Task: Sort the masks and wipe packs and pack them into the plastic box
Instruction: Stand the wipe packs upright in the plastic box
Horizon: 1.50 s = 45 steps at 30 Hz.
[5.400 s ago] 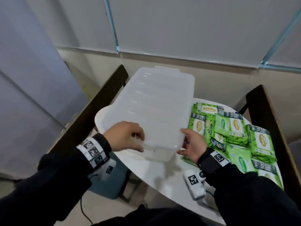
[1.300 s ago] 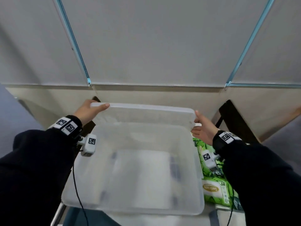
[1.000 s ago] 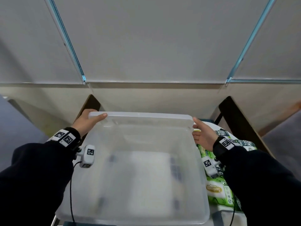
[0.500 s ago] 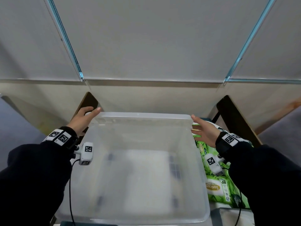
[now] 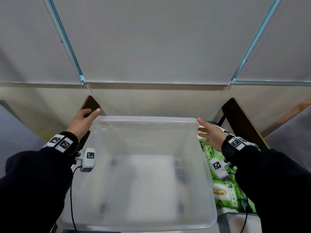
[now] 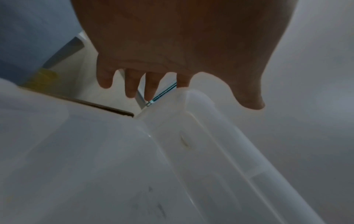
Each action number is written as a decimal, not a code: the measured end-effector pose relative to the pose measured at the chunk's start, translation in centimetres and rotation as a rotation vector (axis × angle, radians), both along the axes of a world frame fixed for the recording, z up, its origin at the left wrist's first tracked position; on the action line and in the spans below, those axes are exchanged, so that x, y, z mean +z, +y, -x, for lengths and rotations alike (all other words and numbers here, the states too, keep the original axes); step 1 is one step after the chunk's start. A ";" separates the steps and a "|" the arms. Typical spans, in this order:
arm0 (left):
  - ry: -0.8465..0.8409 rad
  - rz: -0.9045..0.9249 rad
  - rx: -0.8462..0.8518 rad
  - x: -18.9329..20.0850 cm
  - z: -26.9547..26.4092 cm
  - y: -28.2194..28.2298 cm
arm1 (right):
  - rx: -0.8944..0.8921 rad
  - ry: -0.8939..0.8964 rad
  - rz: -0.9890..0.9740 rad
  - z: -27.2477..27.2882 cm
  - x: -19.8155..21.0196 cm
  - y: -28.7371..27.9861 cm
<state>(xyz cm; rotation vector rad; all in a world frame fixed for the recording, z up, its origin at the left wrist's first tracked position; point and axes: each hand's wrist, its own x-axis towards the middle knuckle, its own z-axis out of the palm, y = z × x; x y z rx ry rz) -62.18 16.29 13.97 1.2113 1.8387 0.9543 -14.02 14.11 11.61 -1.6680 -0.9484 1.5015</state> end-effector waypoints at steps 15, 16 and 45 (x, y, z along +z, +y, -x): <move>-0.239 -0.326 -0.811 9.2 -33.2 -6.4 | -0.316 -0.186 0.106 -12.4 -0.6 -8.6; -0.280 -0.217 -0.846 8.3 -36.2 -6.7 | -0.353 -0.189 0.129 -13.8 -1.5 -9.8; 1.320 0.472 -1.421 -13.9 -56.6 -11.2 | 0.015 -0.385 0.542 -36.7 -18.2 -19.0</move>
